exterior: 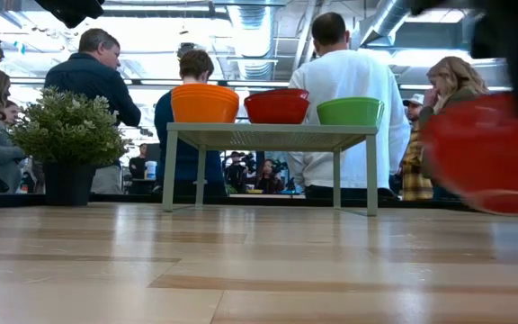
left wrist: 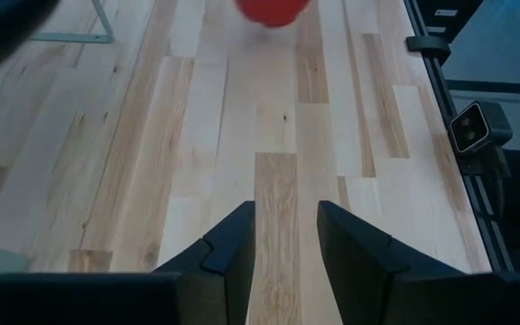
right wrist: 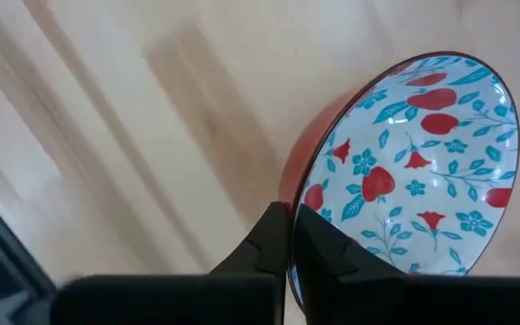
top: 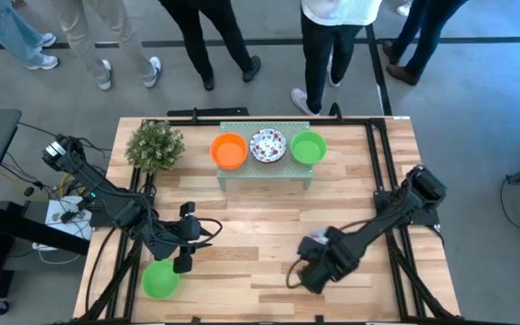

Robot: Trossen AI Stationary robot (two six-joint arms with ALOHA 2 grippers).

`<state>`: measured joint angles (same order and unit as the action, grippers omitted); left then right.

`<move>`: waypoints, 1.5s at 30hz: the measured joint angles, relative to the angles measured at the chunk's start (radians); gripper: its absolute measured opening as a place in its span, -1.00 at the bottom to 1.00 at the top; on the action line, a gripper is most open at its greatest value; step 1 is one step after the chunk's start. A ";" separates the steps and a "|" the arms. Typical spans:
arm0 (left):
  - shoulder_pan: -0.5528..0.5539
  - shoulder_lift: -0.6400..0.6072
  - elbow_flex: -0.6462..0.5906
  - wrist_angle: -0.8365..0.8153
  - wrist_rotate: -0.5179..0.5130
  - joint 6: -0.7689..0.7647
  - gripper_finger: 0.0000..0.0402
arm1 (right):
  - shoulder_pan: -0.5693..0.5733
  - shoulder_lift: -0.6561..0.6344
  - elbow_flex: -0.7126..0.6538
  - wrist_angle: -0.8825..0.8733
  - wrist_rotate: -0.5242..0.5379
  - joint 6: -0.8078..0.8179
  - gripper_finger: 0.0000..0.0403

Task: Pick & Place Mini bowls
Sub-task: Stack the red patterned bowl onto the stacked red patterned bowls on the shelf

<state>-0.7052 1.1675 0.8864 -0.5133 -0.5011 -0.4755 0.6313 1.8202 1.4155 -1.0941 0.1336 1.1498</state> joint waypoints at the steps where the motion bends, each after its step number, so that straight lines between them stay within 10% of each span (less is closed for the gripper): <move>1: 0.000 0.000 0.000 0.000 0.000 0.000 -0.39 | -0.019 0.000 0.006 0.015 0.017 -0.046 -0.99; 25: 0.000 0.000 0.000 0.002 -0.060 0.000 -0.39 | -0.320 -0.001 0.344 0.115 0.241 -1.059 -0.99; 45: 0.000 0.000 0.000 0.013 -0.060 0.000 -0.39 | -0.597 -0.002 0.503 -0.049 0.403 -1.388 -0.99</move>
<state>-0.7055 1.1675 0.8864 -0.5007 -0.5610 -0.4755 0.0344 1.8187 1.9186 -1.1432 0.5369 -0.2379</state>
